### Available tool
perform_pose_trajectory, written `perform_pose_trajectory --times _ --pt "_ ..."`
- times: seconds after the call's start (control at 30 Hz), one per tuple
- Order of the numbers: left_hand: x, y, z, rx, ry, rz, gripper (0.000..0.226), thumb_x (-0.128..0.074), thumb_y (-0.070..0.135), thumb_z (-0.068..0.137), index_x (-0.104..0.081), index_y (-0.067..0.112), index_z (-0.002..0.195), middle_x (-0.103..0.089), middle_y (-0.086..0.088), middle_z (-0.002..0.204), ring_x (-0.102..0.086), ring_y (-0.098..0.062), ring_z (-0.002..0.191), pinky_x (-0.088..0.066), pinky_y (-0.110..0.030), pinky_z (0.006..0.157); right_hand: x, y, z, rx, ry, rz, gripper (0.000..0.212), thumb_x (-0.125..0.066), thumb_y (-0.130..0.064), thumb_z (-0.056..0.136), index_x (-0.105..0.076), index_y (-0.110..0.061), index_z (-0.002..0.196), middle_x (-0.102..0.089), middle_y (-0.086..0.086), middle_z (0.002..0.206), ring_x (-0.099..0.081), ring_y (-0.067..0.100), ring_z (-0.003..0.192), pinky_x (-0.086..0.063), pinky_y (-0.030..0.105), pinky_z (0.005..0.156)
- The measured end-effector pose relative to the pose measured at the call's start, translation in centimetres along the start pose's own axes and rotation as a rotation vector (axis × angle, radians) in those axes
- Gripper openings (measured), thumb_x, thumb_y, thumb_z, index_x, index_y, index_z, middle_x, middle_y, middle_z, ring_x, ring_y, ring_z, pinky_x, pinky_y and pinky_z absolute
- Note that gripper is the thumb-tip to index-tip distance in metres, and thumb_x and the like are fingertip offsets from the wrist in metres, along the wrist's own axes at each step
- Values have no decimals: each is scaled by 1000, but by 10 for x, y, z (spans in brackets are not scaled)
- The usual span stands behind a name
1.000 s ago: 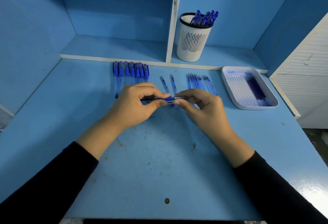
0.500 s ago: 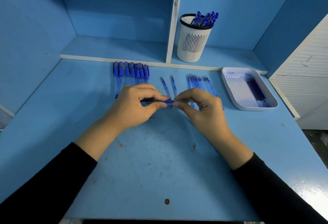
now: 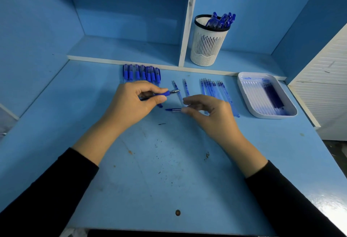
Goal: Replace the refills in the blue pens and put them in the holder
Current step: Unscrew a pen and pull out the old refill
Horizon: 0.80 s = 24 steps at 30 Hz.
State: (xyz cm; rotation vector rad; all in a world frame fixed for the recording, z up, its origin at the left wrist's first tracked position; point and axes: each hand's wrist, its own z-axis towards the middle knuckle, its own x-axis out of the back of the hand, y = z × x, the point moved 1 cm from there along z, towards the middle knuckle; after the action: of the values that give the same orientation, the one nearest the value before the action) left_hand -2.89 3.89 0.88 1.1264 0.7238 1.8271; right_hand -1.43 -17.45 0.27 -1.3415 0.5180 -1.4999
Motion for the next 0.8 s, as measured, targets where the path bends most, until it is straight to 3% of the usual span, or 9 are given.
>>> perform_pose_trajectory --times 0.07,0.13,0.23,0.4,0.53,0.67,0.8 --pt "3 -2 0 61 19 11 24 -80 10 80 -73 31 90 -74 17 86 -71 -3 79 -56 -24 84 -2 6 4 163 -19 -236 20 -75 -14 83 -73 -13 104 -69 -11 92 -59 -7 88 -39 4 80" --pt "4 -4 1 101 20 18 26 -80 11 80 -73 35 87 -73 21 82 -71 -1 79 -56 -22 83 -4 12 9 273 -61 -346 20 -73 -10 84 -73 -11 104 -71 -2 98 -62 11 96 -45 15 85" --pt "3 -4 0 121 7 19 29 -79 11 80 -71 39 85 -70 30 77 -70 3 79 -54 -17 82 -9 13 13 368 -93 -411 17 -71 -7 84 -73 -9 100 -71 2 97 -62 24 94 -51 31 83" --pt "2 -5 0 131 -6 5 25 -79 10 81 -73 33 89 -72 22 85 -70 4 82 -52 -14 82 -15 11 15 447 -111 -443 12 -67 -8 86 -75 -9 96 -72 3 91 -64 25 87 -52 32 79" --pt "0 -4 -1 128 -37 -3 22 -79 9 81 -75 28 91 -73 16 89 -70 2 84 -53 -15 84 -11 5 12 396 -73 -352 13 -64 -7 89 -73 -10 98 -70 0 93 -62 16 89 -49 23 81" --pt "1 -3 -1 129 -42 -19 25 -79 9 81 -74 32 89 -74 17 88 -71 0 83 -53 -14 82 -3 1 10 201 -22 -136 16 -62 -5 89 -72 -14 99 -67 -6 89 -60 9 82 -47 14 76" --pt "1 0 -1 128 -61 -46 23 -79 8 80 -74 29 90 -74 19 86 -71 0 81 -51 -10 79 4 0 9 10 7 40 10 -62 -7 91 -68 -15 94 -62 -15 75 -57 11 71 -47 20 70"
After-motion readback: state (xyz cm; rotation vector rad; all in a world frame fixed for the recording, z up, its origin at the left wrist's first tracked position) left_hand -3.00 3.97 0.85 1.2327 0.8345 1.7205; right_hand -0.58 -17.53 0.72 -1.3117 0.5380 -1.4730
